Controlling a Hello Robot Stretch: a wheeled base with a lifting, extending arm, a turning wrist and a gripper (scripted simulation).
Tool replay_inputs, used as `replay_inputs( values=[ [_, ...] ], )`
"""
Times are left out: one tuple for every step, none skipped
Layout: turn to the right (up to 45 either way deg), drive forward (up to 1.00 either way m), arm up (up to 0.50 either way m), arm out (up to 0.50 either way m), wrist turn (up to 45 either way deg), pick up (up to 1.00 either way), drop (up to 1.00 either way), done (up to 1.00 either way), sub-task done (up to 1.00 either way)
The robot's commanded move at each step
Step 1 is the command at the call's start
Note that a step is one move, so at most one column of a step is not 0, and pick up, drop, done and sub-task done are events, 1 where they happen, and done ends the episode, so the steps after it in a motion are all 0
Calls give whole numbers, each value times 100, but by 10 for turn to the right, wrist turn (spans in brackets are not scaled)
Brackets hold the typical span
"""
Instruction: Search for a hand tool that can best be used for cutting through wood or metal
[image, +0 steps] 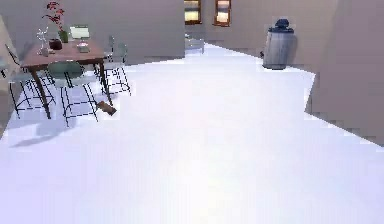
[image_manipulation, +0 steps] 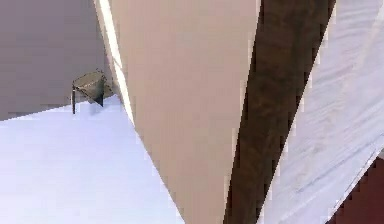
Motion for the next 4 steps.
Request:
replay_inputs(
  values=[
    [0,100,0,0,0,0,0,0,0],
    [0,100,0,0,0,0,0,0,0],
    [0,100,0,0,0,0,0,0,0],
    [0,100,0,0,0,0,0,0,0]
  ],
)
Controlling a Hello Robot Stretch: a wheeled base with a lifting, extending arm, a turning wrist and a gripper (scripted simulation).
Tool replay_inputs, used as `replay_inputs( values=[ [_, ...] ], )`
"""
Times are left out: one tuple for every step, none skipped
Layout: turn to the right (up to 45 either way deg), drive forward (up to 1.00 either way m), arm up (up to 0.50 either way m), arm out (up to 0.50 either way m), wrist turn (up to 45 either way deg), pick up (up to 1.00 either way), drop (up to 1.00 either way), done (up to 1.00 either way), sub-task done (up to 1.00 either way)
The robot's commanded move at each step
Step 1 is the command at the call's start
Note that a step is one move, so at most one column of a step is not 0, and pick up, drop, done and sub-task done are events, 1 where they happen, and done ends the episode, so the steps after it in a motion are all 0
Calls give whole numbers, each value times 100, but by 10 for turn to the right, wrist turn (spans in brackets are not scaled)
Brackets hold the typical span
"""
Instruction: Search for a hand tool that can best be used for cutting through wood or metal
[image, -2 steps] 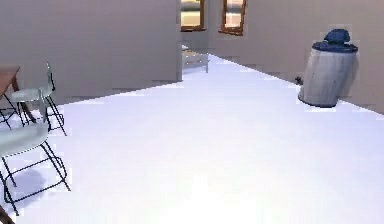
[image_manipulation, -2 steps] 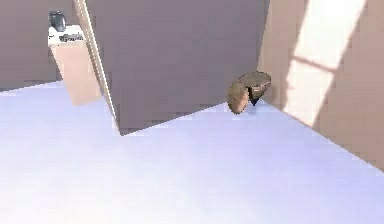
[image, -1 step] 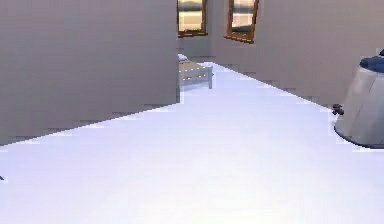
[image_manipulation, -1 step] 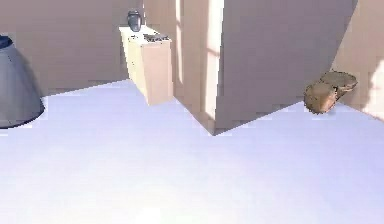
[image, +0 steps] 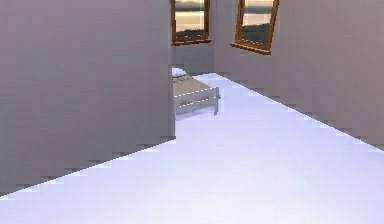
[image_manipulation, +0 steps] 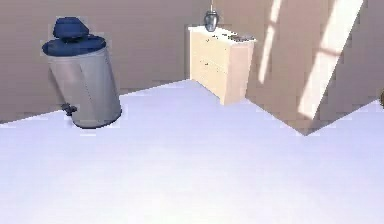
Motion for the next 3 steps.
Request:
replay_inputs(
  values=[
    [0,100,0,0,0,0,0,0,0],
    [-30,0,0,0,0,0,0,0,0],
    [0,80,0,0,0,0,0,0,0]
  ],
)
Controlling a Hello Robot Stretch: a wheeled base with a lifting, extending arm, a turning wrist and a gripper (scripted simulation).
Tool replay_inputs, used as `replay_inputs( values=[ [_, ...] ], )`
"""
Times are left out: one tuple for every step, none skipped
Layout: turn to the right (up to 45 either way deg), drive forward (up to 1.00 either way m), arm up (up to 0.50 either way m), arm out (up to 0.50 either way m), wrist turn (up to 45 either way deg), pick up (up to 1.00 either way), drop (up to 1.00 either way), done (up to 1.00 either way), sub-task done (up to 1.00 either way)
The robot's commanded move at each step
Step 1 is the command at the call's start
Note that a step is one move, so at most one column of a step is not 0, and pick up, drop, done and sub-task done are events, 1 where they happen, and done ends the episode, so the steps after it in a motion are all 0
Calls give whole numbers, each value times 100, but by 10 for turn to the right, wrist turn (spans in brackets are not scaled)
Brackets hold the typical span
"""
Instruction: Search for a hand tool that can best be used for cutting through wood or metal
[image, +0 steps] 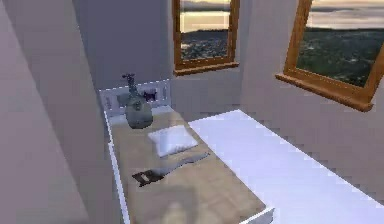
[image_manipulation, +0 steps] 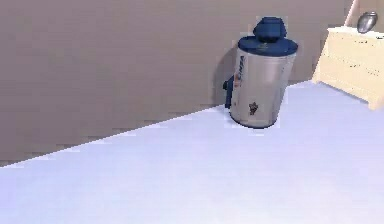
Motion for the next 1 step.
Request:
replay_inputs(
  values=[
    [0,0,0,0,0,0,0,100,0]
  ],
)
